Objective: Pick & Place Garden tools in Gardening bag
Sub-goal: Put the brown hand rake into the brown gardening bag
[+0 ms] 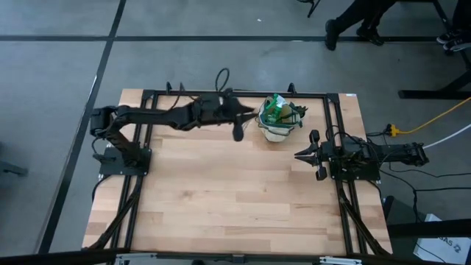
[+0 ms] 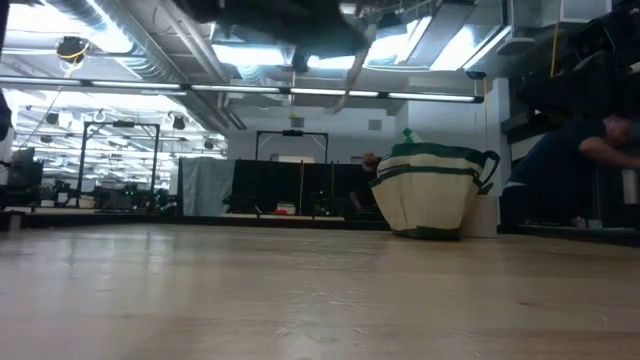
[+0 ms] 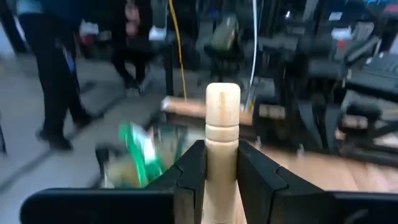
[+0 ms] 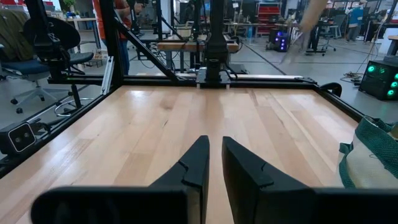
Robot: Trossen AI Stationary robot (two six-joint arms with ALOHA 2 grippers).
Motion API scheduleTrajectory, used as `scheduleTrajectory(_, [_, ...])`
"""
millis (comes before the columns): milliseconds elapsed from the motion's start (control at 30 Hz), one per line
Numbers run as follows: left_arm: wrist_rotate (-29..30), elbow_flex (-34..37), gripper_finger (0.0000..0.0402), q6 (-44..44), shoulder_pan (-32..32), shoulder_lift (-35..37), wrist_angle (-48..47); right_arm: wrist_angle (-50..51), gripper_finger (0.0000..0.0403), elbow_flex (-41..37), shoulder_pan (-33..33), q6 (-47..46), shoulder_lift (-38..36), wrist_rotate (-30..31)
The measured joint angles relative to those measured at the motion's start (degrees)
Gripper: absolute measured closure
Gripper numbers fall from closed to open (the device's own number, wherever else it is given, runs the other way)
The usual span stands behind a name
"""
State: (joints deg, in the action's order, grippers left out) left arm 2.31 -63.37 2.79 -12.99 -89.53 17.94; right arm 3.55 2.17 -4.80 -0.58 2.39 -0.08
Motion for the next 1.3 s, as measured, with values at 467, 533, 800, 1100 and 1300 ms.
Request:
scheduleTrajectory(467, [-0.9, -29.7, 0.0335, -11.0, -0.7, -20.0, 0.3, 0.0, 0.0355, 0.0, 0.0, 0.0, 0.0, 0.0])
scheduleTrajectory(533, [-0.9, -33.5, 0.0335, -10.8, -1.0, -22.8, 0.3, 0.0, 0.0355, 0.0, 0.0, 0.0, 0.0, 0.0])
scheduleTrajectory(800, [-3.9, -40.9, 0.0335, -10.1, -1.7, -31.3, 0.1, 0.0, 0.0355, 0.0, 0.0, 0.0, 0.0, 0.0])
scheduleTrajectory(1100, [-3.9, -41.2, 0.0335, -8.4, -3.0, -38.1, 4.4, 0.0, 0.0355, 0.0, 0.0, 0.0, 0.0, 0.0])
scheduleTrajectory(1300, [-4.1, -41.2, 0.0335, -8.4, -4.8, -39.8, 5.0, 0.0, 0.0355, 0.0, 0.0, 0.0, 0.0, 0.0])
